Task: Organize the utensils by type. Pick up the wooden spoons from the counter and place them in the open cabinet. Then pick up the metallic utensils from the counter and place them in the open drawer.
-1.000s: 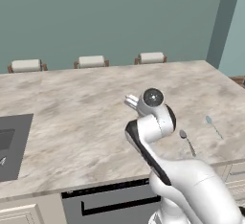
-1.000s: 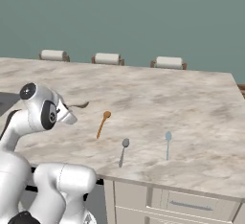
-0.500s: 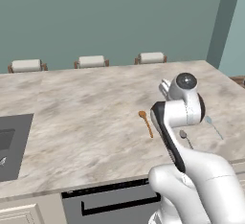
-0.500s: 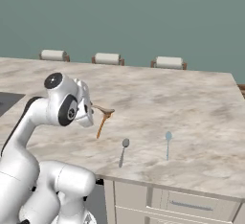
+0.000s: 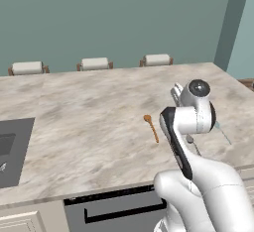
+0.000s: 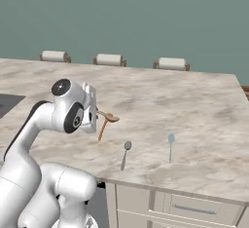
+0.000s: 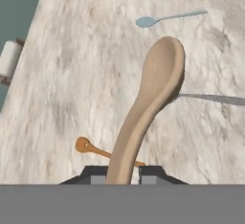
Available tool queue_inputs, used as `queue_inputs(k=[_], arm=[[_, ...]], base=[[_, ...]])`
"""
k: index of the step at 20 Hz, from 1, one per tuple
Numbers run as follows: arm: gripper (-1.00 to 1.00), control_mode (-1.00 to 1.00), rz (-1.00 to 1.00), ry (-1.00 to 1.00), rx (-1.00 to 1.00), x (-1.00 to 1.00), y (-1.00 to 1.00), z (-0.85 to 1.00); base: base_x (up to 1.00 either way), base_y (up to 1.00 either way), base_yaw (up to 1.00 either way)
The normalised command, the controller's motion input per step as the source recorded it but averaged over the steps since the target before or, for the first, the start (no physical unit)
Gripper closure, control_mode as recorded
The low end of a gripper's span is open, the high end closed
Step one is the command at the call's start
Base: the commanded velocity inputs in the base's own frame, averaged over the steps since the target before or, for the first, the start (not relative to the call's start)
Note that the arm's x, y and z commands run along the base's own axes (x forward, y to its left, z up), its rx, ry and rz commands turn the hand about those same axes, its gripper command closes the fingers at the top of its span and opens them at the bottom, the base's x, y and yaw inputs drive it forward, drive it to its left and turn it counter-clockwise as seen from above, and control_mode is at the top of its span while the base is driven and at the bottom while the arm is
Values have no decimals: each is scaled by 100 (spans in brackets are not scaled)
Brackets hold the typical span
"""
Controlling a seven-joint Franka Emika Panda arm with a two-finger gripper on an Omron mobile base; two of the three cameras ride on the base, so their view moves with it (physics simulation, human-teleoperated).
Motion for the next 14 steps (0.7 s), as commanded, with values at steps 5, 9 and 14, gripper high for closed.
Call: queue_inputs(k=[5,9,14], arm=[[100,-100,-7,0,0,0,-6,-9],[100,-100,-6,0,0,0,-10,-7],[100,100,-5,0,0,-1,-7,0]], base=[[0,0,0],[0,0,0],[-6,-14,-8]])
